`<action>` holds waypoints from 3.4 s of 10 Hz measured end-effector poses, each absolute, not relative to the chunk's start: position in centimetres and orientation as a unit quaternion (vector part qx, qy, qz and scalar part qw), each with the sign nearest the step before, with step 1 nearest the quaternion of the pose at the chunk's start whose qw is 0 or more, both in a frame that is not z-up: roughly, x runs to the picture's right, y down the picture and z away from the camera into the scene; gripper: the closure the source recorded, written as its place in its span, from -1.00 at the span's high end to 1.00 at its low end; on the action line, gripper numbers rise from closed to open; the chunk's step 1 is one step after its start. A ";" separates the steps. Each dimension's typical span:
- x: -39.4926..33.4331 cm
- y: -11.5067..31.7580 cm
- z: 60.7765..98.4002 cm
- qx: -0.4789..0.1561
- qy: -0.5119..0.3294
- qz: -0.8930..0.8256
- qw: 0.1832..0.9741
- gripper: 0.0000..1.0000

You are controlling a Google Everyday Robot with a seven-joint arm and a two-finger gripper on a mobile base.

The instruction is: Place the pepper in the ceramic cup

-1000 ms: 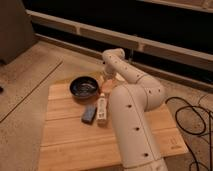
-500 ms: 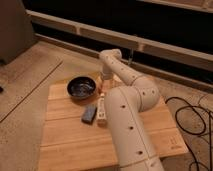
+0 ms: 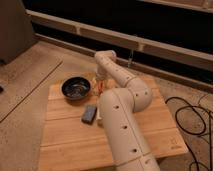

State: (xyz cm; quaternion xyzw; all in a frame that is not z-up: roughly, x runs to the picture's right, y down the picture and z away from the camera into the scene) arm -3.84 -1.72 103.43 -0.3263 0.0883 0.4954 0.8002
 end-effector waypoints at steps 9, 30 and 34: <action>-3.4 -2.8 103.6 -0.313 0.094 0.485 0.811 -1.00; 6.6 -14.3 97.9 -0.157 0.078 0.581 0.795 -1.00; 7.5 -13.8 97.8 -0.152 0.079 0.602 0.780 -1.00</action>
